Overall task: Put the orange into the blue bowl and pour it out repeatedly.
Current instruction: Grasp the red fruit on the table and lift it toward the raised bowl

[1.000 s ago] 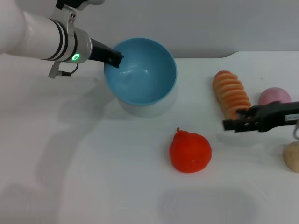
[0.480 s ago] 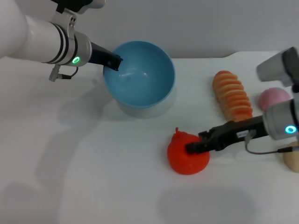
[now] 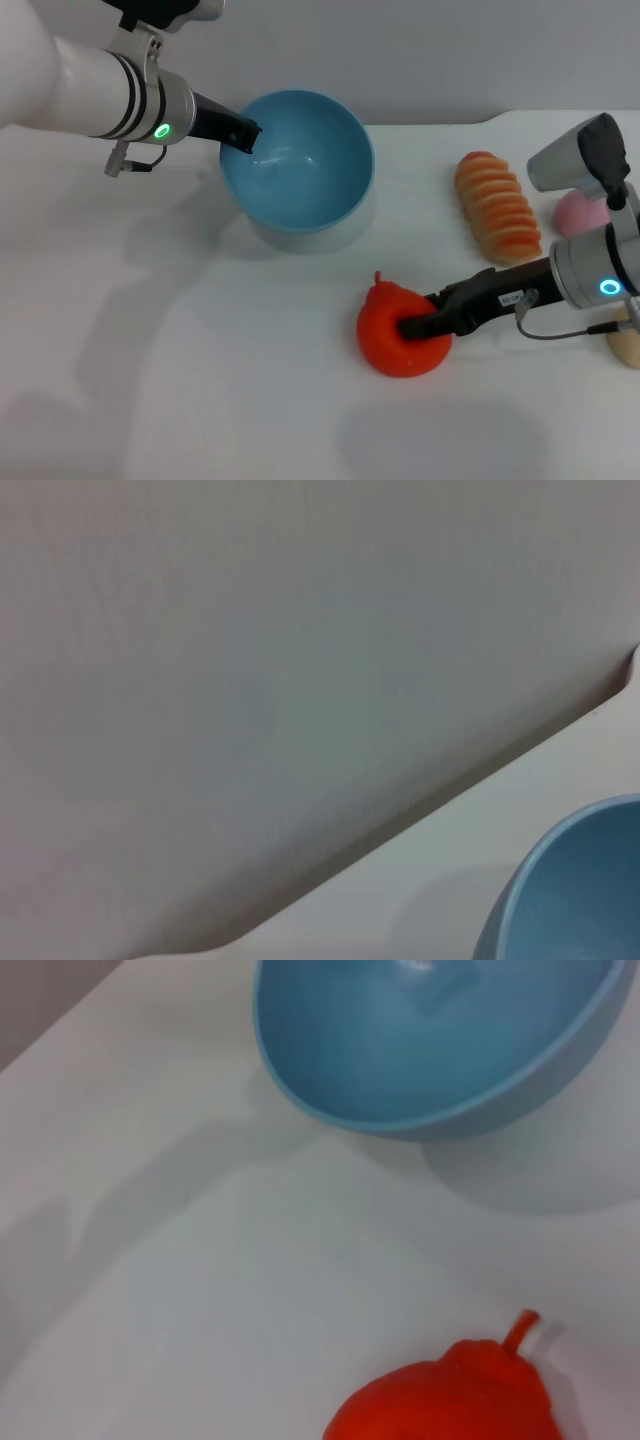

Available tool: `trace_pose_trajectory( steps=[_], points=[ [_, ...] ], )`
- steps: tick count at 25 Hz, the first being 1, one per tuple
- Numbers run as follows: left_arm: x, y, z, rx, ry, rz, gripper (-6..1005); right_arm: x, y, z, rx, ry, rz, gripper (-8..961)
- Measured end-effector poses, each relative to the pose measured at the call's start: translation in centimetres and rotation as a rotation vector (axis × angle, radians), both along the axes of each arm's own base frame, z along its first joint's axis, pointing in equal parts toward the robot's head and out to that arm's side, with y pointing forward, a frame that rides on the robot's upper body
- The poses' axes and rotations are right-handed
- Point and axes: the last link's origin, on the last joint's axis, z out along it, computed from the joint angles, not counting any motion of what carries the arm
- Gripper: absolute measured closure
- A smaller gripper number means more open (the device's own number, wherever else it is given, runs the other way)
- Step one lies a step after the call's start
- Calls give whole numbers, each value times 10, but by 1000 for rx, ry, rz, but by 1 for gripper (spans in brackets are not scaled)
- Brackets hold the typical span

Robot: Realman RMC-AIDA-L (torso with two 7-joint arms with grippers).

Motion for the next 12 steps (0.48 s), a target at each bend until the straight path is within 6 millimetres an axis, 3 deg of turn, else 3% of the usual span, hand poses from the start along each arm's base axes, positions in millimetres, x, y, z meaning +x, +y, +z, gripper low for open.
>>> trace_pose_trajectory(
  steps=[1,12],
  points=[
    [0,0,0,0,0,0,1001,0,0,1,2,0,3,291],
    [-2,0,-2,-5,-1,10,1000,-8,5,12,53,46,50,721]
  ],
)
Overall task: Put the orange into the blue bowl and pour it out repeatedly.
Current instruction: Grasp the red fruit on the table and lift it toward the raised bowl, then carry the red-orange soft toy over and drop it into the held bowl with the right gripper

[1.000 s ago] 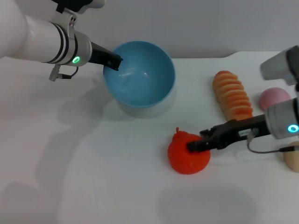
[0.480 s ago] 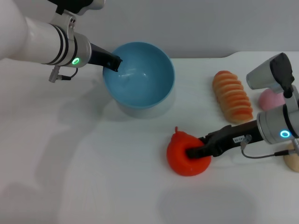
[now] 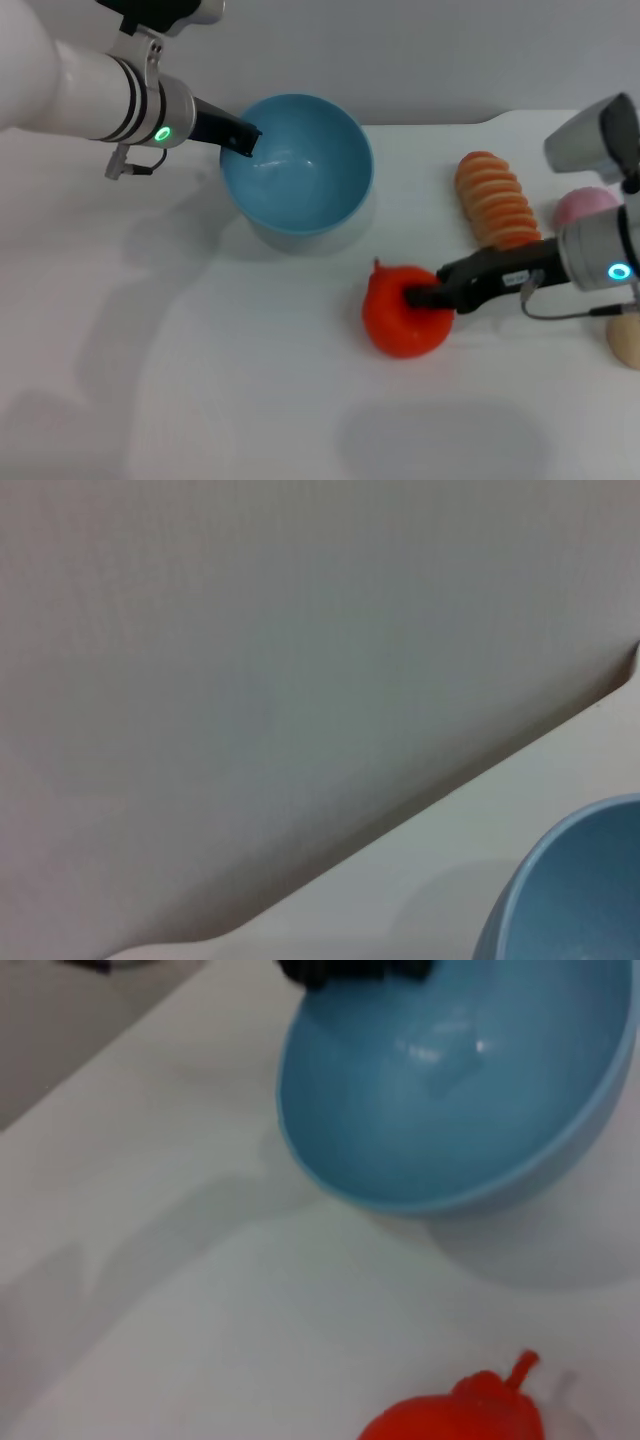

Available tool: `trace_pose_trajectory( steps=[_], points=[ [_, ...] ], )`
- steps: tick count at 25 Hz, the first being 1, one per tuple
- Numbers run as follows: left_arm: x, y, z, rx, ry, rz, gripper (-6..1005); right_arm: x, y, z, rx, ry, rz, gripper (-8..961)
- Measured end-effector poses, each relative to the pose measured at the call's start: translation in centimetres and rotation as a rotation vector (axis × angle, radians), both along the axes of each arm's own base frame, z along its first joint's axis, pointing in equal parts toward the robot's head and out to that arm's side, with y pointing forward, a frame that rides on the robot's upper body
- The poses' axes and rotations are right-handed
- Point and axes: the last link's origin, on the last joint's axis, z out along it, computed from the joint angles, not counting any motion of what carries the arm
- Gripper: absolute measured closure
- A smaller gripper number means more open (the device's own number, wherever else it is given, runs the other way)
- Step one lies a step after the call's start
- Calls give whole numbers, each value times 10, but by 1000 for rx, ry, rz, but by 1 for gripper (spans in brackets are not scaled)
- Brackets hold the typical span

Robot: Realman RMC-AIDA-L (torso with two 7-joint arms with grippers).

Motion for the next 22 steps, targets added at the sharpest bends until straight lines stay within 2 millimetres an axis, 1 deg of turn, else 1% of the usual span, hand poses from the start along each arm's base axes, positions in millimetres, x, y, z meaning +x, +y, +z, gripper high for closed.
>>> trace_pose_trajectory(
  steps=[2,4,6,7,10,12,14,17,19,20,21,22],
  points=[
    [3,0,-1,-9,4,-5,1000,-3,0,7,16,7,23,743],
    [4,0,-1,-22,10,-5,1000,-12,0,20,30,27,71,766],
    [7,-1,-2,-47,18,0,1000,-28,-3,41,45,71,142,782],
    [9,-3,-3,-68,21,5,1000,-37,-5,55,61,88,189,786],
    [20,-5,-5,-119,30,-1,1001,-55,-9,92,131,91,288,801],
    [27,-6,-8,-141,36,-10,1001,-64,-10,111,166,100,325,810],
    [32,-8,-11,-165,42,-13,1001,-69,-10,122,189,127,330,820],
    [44,-17,-18,-245,11,-2,1001,-70,-8,122,187,160,317,835],
    [52,-21,-21,-277,-18,-14,1001,-68,-7,112,158,173,306,847],
    [54,-21,-22,-286,-25,-20,1001,-65,-4,99,118,191,294,853],
    [55,-22,-22,-294,-29,-27,1001,-65,-4,99,118,191,294,859],
    [56,-23,-23,-304,-30,-33,1001,-63,-3,94,106,200,287,865]
  ],
)
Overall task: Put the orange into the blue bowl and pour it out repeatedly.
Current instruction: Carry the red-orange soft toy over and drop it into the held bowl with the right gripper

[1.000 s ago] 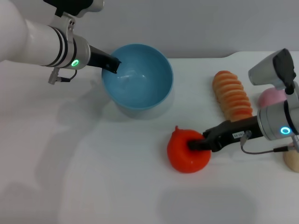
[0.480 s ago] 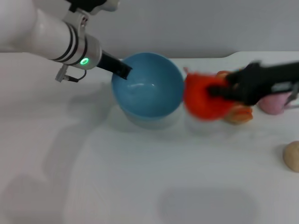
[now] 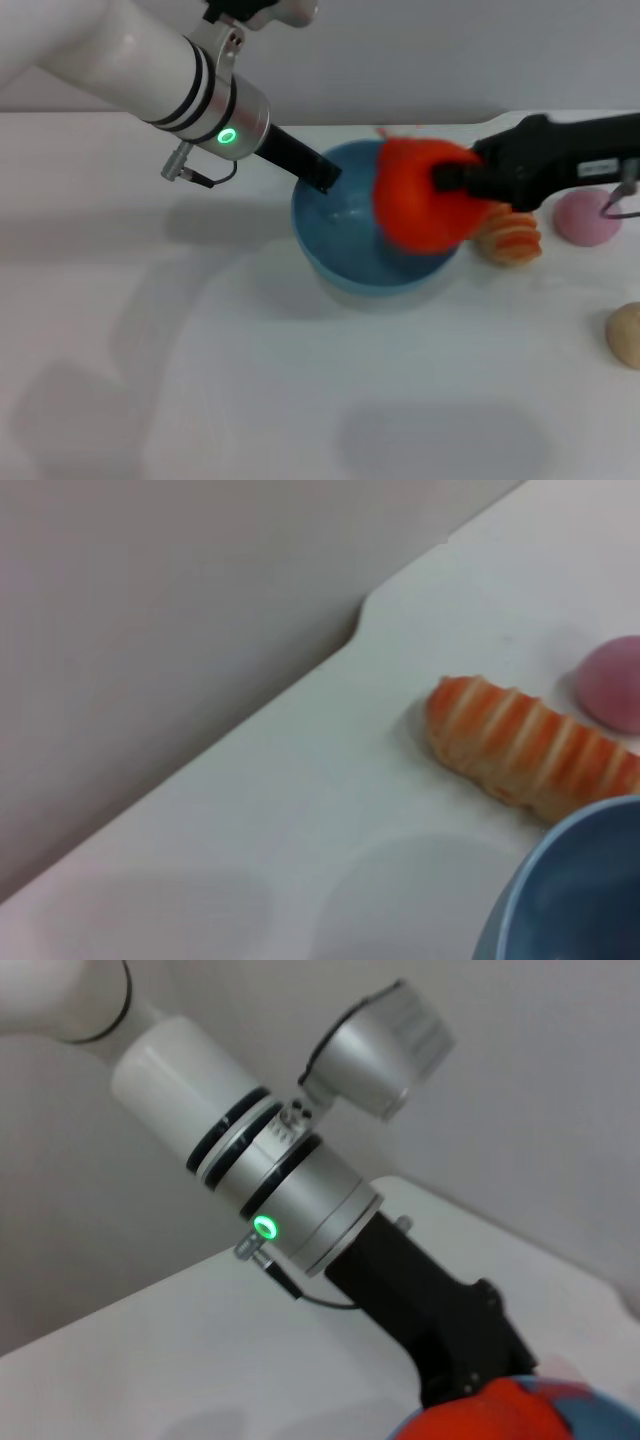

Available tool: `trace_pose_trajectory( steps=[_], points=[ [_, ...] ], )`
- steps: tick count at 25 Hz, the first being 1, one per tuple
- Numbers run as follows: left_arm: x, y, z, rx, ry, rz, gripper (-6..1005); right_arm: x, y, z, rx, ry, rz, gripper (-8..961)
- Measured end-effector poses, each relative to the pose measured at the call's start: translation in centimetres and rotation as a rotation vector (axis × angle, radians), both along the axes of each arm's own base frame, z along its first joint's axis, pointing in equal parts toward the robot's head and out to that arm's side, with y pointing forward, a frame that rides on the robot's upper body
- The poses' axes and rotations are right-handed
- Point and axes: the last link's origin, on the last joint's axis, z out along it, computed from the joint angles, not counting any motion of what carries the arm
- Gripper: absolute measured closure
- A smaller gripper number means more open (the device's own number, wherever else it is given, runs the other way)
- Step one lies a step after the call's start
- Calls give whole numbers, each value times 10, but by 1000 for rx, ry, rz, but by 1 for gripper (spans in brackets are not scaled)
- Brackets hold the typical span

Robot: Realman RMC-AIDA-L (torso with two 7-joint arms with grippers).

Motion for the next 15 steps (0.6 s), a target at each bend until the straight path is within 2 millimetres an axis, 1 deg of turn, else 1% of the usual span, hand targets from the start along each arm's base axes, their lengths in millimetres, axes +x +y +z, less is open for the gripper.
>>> trace_pose_trajectory(
  steps=[2,5,8,15],
  points=[
    [0,-2,-1,-12,-2,-1,1001,2,4,-8,-10,12,-16,912],
    [-1,-6,-6,-32,-9,0,1001,6,11,-20,-16,23,-47,918],
    [-4,-9,-8,-39,-11,4,1000,6,15,-25,-18,25,-62,925],
    [-12,-8,-8,-22,-8,16,1000,11,16,-30,-22,-6,-80,818]
  ],
)
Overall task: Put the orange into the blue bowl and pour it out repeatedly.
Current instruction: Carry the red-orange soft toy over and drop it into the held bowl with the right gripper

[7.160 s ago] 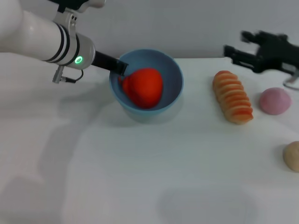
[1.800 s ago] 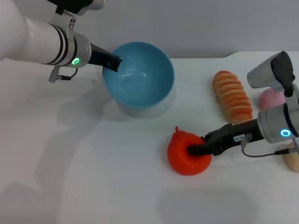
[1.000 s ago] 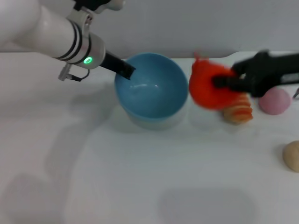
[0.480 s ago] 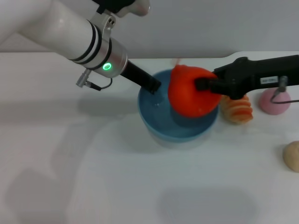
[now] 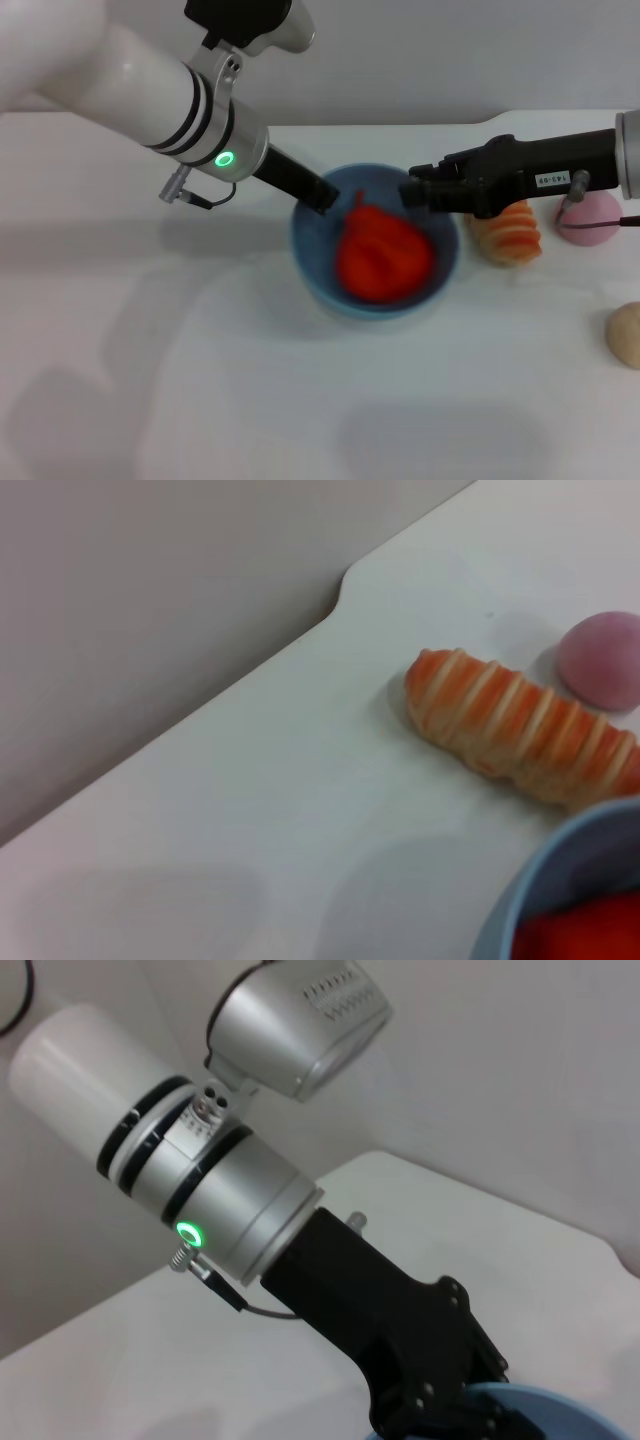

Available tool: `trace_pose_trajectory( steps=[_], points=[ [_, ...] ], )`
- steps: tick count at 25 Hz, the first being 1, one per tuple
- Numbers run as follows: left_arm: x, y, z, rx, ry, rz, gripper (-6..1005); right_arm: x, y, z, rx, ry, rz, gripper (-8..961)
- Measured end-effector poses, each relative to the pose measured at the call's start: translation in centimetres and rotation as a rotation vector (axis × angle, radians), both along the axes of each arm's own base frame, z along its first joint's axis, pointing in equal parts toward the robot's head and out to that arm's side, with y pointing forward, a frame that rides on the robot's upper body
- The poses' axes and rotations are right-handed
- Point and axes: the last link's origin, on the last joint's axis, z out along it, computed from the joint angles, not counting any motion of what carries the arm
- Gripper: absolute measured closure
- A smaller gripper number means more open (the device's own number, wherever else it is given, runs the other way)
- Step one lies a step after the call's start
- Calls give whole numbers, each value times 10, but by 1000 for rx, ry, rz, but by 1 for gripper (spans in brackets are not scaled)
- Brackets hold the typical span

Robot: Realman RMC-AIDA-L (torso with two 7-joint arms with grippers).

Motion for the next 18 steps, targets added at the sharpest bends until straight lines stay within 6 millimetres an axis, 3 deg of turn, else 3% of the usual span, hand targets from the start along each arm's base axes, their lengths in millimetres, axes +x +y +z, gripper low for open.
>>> trace_pose_trajectory(
  steps=[6,9,14,18],
  points=[
    [-5,1,1,18,-4,8,1000,2,0,4,21,-14,15,698],
    [-9,2,1,33,-4,8,1000,5,4,21,146,-9,72,638],
    [-22,3,4,64,28,8,1001,24,4,42,345,-64,129,515],
    [-27,7,6,115,24,2,1001,52,5,43,450,-114,80,487]
  ],
)
